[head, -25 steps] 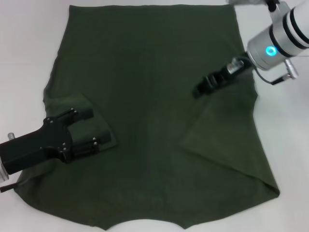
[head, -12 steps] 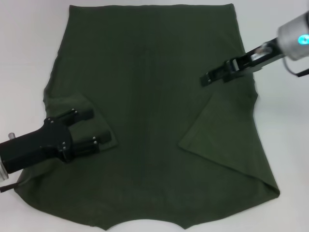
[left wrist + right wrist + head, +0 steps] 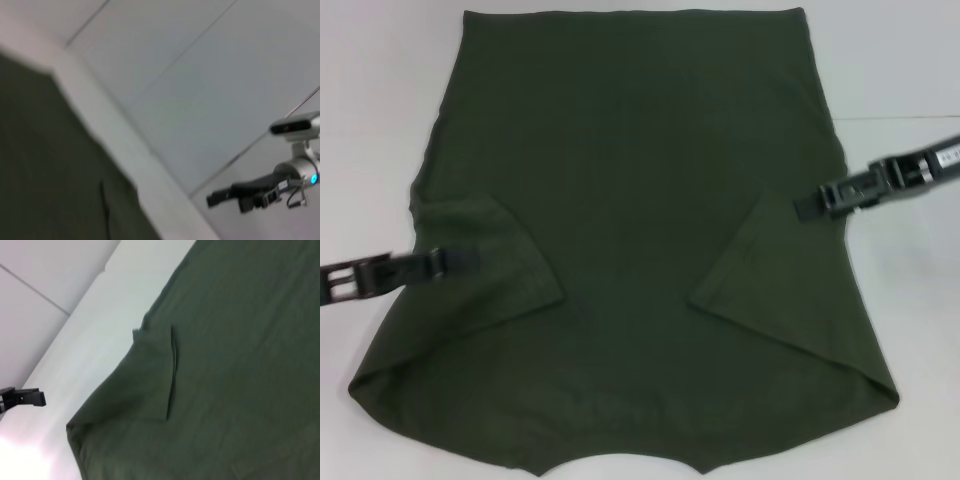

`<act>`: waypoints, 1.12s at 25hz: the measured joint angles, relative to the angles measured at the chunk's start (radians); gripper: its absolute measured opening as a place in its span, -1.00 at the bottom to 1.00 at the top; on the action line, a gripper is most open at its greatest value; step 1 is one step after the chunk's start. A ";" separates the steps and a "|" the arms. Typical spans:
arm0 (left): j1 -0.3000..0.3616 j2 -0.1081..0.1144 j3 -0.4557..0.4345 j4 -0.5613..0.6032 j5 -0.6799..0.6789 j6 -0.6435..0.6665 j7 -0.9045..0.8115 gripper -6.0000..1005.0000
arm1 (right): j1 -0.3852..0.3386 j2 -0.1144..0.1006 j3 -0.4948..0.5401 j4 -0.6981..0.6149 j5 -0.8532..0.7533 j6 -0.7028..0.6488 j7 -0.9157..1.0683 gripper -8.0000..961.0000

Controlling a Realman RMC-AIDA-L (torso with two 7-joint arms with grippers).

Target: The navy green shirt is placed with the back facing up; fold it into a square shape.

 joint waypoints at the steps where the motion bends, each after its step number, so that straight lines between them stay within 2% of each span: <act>1: 0.001 0.015 -0.002 0.022 0.039 0.021 -0.062 0.77 | -0.008 -0.002 -0.001 0.000 0.000 -0.009 -0.003 0.94; 5: 0.009 0.050 -0.013 0.082 0.167 0.063 -0.246 0.77 | -0.029 -0.009 -0.005 0.004 -0.005 -0.033 -0.015 0.94; 11: 0.011 0.076 -0.104 0.098 0.335 0.064 -0.391 0.77 | -0.052 -0.006 -0.036 0.010 -0.013 -0.070 -0.032 0.94; 15: 0.007 0.081 -0.131 0.097 0.429 0.041 -0.444 0.77 | -0.072 0.001 -0.040 0.012 -0.019 -0.073 -0.048 0.94; 23: 0.002 0.096 -0.157 0.099 0.495 -0.015 -0.482 0.77 | -0.082 0.001 -0.040 0.050 -0.040 -0.064 -0.075 0.94; 28: -0.006 0.092 -0.152 0.082 0.536 -0.114 -0.480 0.76 | -0.088 0.007 -0.040 0.050 -0.044 -0.063 -0.079 0.94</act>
